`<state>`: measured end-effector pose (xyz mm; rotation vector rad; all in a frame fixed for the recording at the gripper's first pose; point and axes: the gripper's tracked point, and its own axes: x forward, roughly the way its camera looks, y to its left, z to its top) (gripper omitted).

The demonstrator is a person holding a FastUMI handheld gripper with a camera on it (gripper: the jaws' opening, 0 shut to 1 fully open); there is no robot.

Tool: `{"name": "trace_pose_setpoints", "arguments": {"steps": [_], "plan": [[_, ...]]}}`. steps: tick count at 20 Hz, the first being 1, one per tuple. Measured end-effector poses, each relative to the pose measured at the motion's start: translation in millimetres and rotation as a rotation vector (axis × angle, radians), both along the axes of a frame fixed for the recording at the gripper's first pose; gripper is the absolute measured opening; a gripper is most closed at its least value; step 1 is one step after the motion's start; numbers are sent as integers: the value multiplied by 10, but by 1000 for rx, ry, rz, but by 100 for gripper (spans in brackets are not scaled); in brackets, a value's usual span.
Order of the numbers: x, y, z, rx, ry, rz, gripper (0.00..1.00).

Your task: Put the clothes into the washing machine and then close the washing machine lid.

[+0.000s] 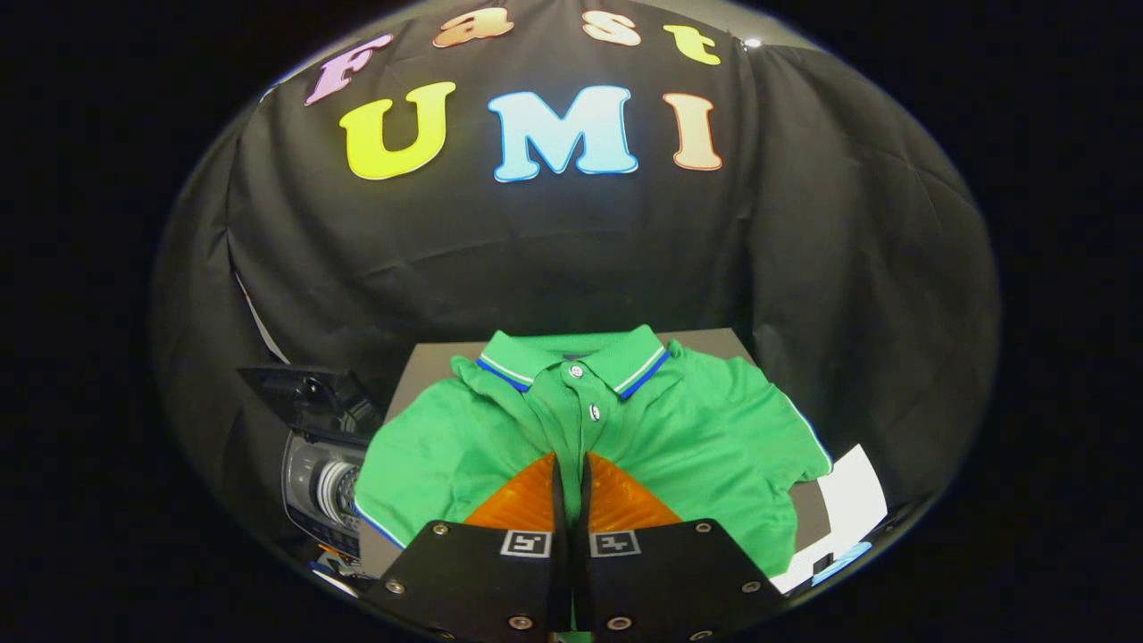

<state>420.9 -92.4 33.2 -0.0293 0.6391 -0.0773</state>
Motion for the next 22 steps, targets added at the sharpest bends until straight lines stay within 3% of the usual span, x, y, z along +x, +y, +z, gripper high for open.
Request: {"name": "trace_pose_setpoints", "arguments": {"steps": [10,17,22], "plan": [[-92,708,922,25,-89,149,1],[-361,1400,1148,96,-118,229,1],[-455,2080,1018,118,-106,250,1]]}}
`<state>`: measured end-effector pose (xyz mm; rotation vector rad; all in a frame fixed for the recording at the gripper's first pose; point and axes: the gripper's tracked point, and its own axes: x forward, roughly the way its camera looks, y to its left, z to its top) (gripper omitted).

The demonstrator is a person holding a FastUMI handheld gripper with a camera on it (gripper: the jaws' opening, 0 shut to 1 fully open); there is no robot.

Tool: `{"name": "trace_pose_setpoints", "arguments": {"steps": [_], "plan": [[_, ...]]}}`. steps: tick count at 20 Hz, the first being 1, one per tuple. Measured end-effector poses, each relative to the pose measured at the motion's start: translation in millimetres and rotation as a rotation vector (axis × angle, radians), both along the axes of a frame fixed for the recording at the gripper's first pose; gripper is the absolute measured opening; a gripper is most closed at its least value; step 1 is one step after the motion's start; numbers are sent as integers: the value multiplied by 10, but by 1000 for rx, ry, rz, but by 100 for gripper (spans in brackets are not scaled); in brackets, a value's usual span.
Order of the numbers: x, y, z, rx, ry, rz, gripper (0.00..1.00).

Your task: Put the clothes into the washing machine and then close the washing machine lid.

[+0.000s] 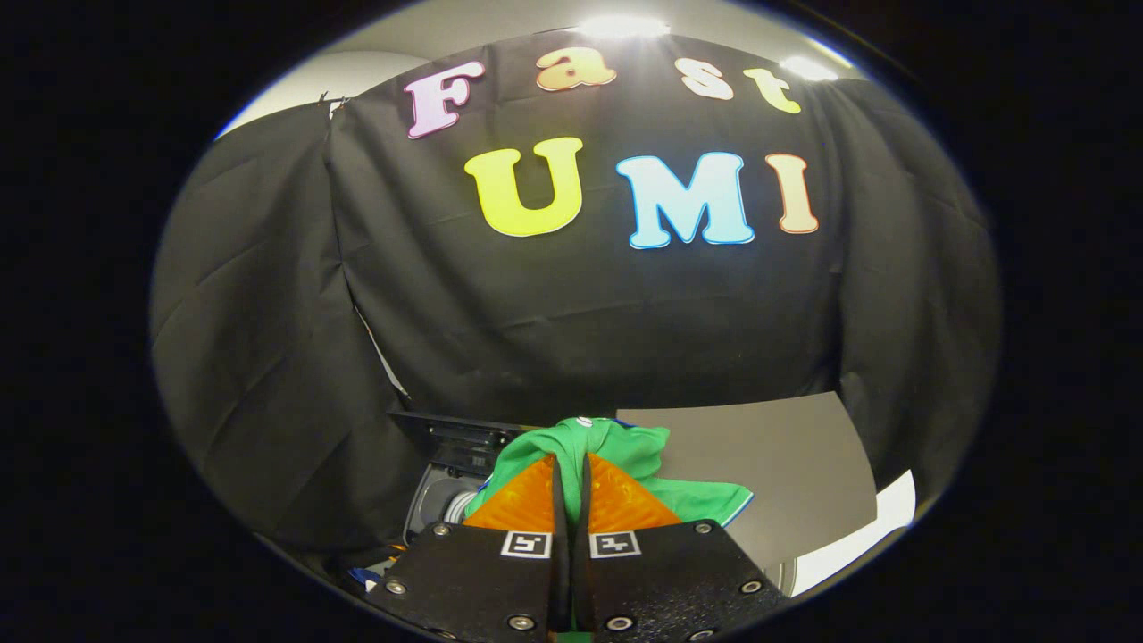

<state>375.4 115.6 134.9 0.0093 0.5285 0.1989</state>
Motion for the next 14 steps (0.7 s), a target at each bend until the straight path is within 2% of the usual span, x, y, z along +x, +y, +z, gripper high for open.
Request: {"name": "trace_pose_setpoints", "arguments": {"steps": [6,14], "plan": [[244,840,-257,9,-13,-67,1],[404,1586,-674,-42,-9,-178,1]]}}
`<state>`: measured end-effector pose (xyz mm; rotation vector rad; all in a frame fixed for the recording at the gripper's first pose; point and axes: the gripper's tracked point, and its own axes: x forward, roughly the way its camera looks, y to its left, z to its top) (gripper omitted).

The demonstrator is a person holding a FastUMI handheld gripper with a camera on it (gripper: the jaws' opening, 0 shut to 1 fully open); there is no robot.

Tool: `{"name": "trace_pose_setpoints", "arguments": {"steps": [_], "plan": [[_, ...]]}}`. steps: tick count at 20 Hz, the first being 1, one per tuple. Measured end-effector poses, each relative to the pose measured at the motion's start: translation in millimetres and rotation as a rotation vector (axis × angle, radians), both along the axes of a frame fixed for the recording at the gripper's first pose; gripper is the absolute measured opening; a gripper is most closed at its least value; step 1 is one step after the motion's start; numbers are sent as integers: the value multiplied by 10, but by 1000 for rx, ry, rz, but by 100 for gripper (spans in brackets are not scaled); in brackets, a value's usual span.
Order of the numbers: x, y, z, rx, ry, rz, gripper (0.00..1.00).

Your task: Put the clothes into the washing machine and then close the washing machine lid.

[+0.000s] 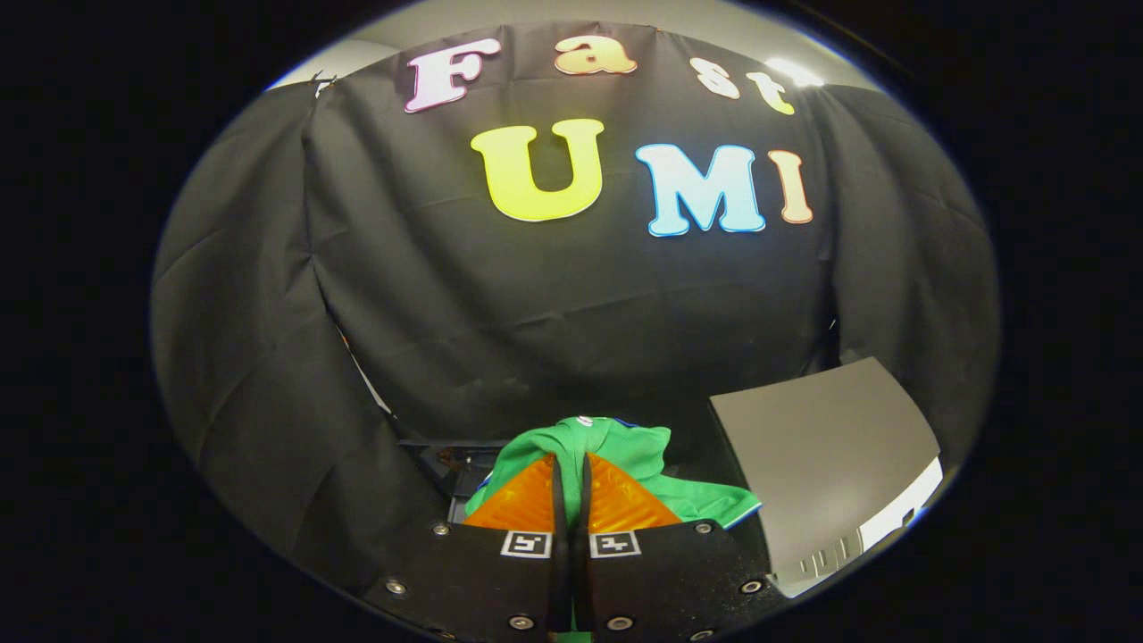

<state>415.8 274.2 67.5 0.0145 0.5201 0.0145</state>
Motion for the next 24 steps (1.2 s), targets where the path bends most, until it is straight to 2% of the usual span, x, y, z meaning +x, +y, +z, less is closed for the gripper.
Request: {"name": "trace_pose_setpoints", "arguments": {"steps": [8,15,24], "plan": [[36,544,-424,-56,37,10,2],[75,594,-770,-83,68,0,1],[-18,624,-1631,-71,193,-11,2]]}}
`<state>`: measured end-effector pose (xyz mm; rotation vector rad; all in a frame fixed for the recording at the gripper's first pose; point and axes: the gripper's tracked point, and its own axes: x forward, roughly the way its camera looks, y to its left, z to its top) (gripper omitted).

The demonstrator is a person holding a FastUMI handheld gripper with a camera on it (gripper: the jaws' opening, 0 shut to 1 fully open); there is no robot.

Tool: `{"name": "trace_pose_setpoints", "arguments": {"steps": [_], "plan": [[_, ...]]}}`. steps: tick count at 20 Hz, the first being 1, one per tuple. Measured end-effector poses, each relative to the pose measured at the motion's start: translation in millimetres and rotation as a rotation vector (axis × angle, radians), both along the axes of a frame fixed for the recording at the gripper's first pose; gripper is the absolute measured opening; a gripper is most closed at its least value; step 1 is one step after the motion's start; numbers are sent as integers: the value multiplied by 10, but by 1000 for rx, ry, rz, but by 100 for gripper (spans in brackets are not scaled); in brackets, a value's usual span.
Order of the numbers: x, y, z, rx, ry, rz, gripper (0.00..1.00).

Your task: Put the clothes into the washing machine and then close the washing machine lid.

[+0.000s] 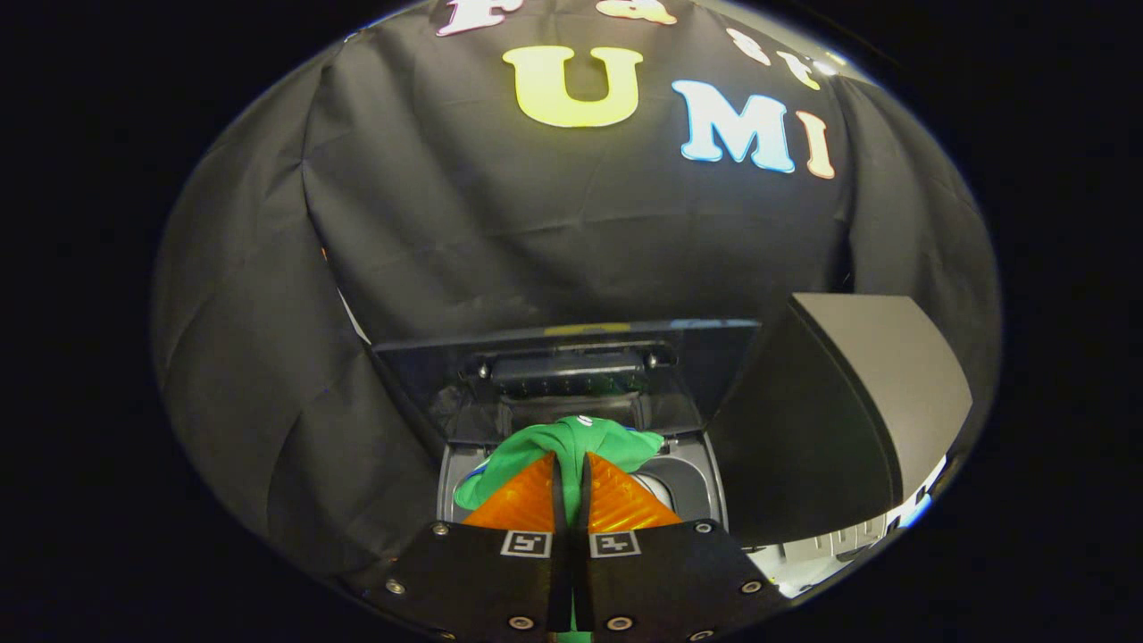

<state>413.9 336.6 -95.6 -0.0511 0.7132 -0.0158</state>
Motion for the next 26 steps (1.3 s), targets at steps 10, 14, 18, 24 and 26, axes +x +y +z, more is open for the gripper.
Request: {"name": "trace_pose_setpoints", "arguments": {"steps": [10,14,18,24,26], "plan": [[-38,-23,-905,-33,112,41,2],[-110,-50,-1209,-37,162,62,2],[-185,-83,-1446,-32,204,71,2],[-270,-56,-1738,-45,262,103,2],[-272,-65,-1806,-44,279,97,2]]}}
